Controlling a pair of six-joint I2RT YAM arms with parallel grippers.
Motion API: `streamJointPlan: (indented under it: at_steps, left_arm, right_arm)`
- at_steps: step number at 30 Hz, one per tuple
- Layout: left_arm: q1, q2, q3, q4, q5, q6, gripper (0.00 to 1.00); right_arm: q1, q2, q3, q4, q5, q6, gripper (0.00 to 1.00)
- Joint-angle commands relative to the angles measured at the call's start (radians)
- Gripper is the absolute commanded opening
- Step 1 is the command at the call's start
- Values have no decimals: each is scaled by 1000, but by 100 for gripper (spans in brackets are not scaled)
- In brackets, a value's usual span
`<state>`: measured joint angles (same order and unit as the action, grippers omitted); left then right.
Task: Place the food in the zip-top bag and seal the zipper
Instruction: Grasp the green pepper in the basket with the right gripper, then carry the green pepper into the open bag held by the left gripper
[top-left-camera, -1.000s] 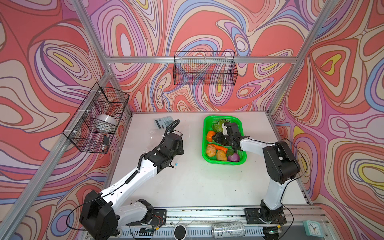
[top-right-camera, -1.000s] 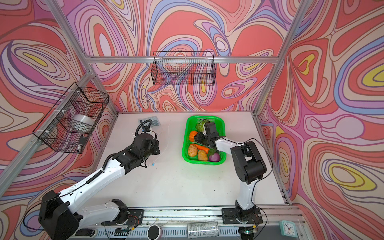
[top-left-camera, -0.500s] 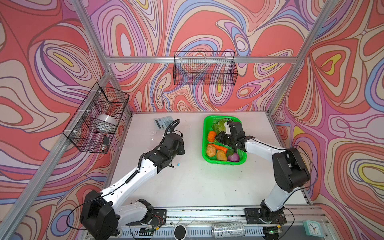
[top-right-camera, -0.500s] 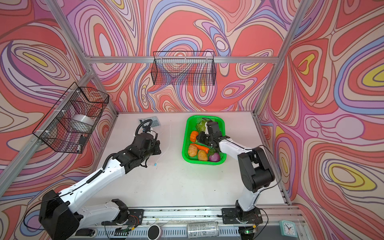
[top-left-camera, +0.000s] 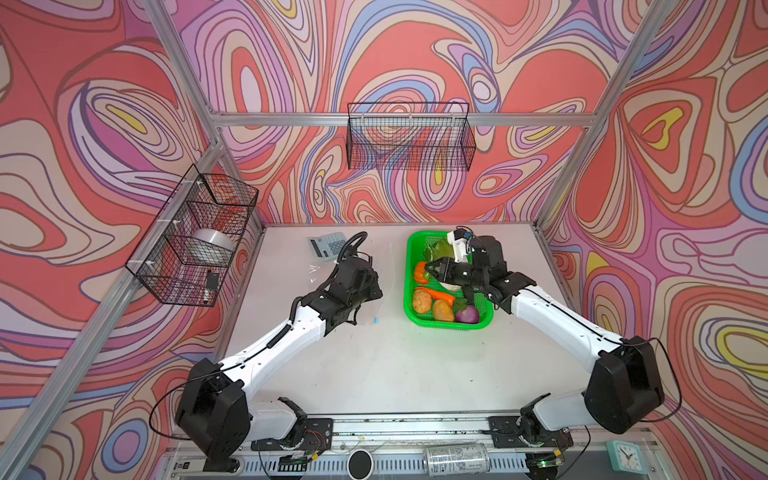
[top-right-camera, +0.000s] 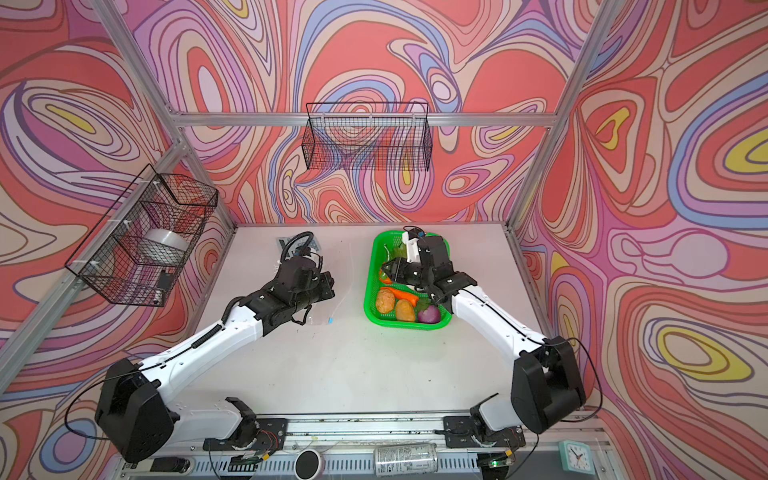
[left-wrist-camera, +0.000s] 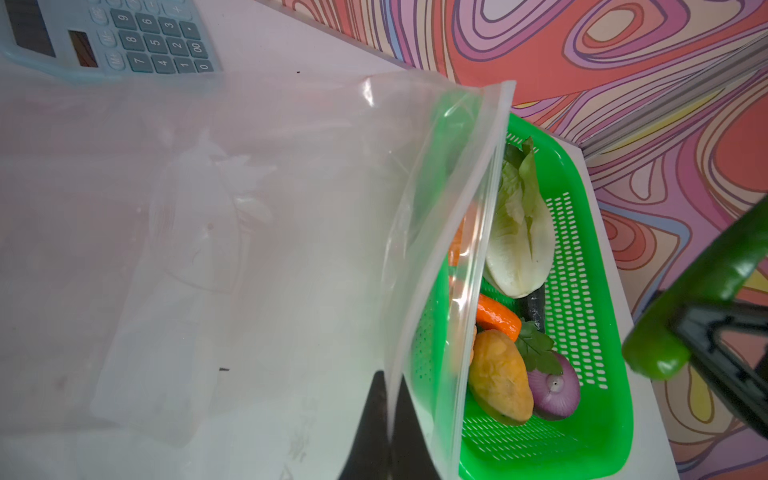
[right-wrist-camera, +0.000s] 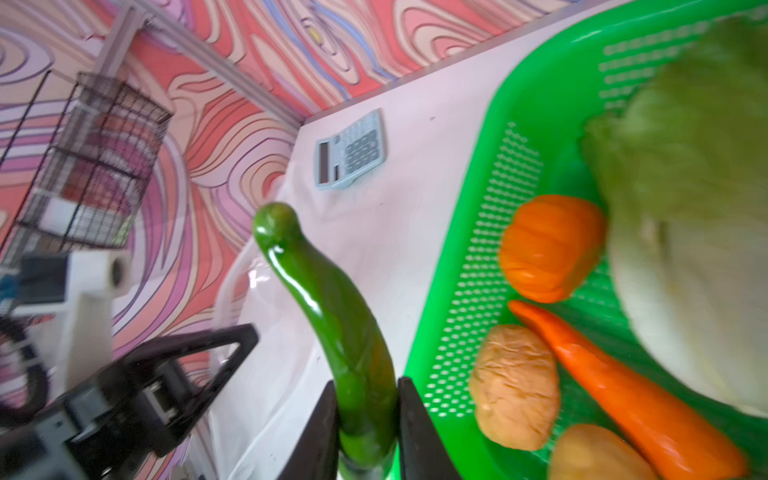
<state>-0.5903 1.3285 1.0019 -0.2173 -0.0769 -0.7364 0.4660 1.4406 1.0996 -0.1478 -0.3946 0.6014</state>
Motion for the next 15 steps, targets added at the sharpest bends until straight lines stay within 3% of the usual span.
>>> streamJointPlan:
  at_steps: [1,5,15]
  left_arm:
    - [-8,9,40,30,31,-40,0]
    - [-8,-11,34,20,40,-50,0]
    - [-8,-64,-9,21,34,-96,0]
  right_arm:
    - [85,3,24,115,-13,54,24]
    - [155,69,39,203,34,87,24]
    - [215,185,-18,408,98,194,24]
